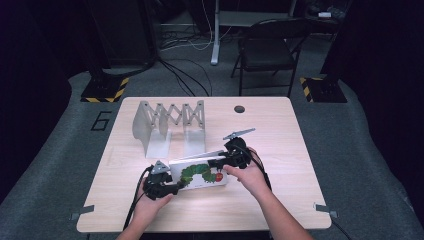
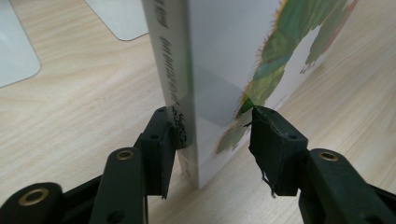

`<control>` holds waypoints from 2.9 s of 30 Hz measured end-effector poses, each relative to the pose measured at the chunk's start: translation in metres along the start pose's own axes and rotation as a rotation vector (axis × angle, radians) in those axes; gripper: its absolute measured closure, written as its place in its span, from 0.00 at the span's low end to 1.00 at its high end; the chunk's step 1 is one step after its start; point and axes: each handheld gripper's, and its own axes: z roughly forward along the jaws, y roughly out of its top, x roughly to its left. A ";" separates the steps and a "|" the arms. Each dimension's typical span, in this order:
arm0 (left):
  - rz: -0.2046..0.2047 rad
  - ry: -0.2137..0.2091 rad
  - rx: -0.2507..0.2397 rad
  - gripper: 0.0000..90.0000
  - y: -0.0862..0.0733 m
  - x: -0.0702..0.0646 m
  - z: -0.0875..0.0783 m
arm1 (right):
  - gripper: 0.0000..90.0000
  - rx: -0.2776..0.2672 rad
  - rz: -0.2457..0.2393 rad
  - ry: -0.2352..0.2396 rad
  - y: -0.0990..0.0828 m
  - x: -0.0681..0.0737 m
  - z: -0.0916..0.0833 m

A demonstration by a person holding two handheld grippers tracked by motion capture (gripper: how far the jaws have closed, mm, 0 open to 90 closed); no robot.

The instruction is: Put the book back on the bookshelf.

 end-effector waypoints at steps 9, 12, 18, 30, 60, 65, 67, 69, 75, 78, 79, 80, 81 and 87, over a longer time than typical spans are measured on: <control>0.093 0.004 0.016 0.61 -0.003 -0.001 -0.005 | 0.43 0.019 -0.031 0.046 -0.004 0.000 -0.003; 0.102 0.001 0.016 0.62 -0.003 -0.002 -0.009 | 0.44 0.018 -0.028 0.063 -0.005 -0.001 -0.007; 0.093 -0.032 -0.037 0.62 0.001 -0.001 -0.022 | 0.44 0.022 -0.027 0.085 -0.008 -0.006 -0.014; 0.110 -0.053 -0.057 0.59 0.010 -0.001 -0.027 | 0.42 0.050 -0.014 0.058 -0.011 -0.015 -0.023; 0.207 -0.117 -0.051 0.78 0.013 -0.030 -0.027 | 0.43 0.063 0.000 -0.045 -0.031 -0.022 0.001; 0.246 -0.093 -0.031 0.82 0.010 -0.037 -0.035 | 0.42 0.068 0.001 -0.056 -0.028 -0.029 0.005; 0.249 -0.091 -0.025 0.83 0.009 -0.038 -0.038 | 0.42 0.059 0.013 -0.061 -0.027 -0.031 0.006; 0.261 -0.079 -0.020 0.82 0.008 -0.037 -0.042 | 0.42 0.055 0.010 -0.068 -0.026 -0.033 0.007; 0.261 -0.097 -0.004 0.82 0.002 -0.035 -0.047 | 0.42 0.047 0.025 -0.109 -0.025 -0.035 0.009; 0.281 -0.098 0.003 0.82 0.002 -0.037 -0.047 | 0.42 0.018 0.029 -0.130 -0.025 -0.039 0.006; 0.275 -0.096 0.003 0.82 0.002 -0.038 -0.048 | 0.42 0.011 0.037 -0.132 -0.024 -0.039 0.005; 0.287 -0.098 0.012 0.82 0.002 -0.038 -0.048 | 0.42 0.004 0.035 -0.134 -0.024 -0.040 0.005; 0.294 -0.101 0.020 0.82 0.002 -0.037 -0.049 | 0.42 0.003 0.045 -0.142 -0.023 -0.040 0.004; 0.297 -0.111 0.004 0.82 -0.001 -0.036 -0.051 | 0.42 -0.024 0.042 -0.138 -0.019 -0.041 0.004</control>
